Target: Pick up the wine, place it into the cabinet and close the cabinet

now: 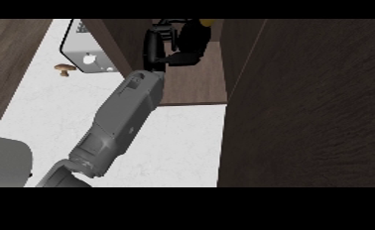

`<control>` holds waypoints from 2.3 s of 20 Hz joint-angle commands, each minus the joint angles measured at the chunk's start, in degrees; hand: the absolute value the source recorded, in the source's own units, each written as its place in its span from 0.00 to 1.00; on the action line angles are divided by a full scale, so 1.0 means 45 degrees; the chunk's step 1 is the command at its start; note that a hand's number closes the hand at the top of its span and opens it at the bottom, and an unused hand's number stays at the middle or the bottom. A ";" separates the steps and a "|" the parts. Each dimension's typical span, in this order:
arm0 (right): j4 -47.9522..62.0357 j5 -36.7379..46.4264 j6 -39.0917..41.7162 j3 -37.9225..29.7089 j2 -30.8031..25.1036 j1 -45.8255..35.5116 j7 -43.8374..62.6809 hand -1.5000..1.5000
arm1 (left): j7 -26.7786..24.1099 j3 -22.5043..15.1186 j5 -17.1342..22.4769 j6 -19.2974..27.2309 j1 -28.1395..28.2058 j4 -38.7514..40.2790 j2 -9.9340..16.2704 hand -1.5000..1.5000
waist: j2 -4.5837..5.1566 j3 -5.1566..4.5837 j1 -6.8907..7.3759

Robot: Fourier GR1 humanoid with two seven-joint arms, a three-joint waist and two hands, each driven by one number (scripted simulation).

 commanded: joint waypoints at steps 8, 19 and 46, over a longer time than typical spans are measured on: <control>-0.0244 -0.0964 0.0264 0.0031 0.0254 0.0343 -0.0426 0.00 | -0.0655 0.1381 0.0403 -0.0445 -0.1357 0.2164 0.0028 1.00 | 0.0079 0.0000 -0.0105; -0.0471 -0.0915 0.0301 0.0330 0.0249 0.0285 -0.0177 0.00 | -0.1695 0.2486 0.1365 -0.1256 -0.1227 0.3235 -0.0038 1.00 | 0.0175 -0.0006 -0.0382; 0.0245 -0.0489 0.0551 0.0538 0.0284 0.0161 -0.0870 0.00 | -0.2295 0.2182 -0.0018 0.0085 -0.1048 0.4657 0.0236 0.00 | 0.0376 -0.0007 -0.0661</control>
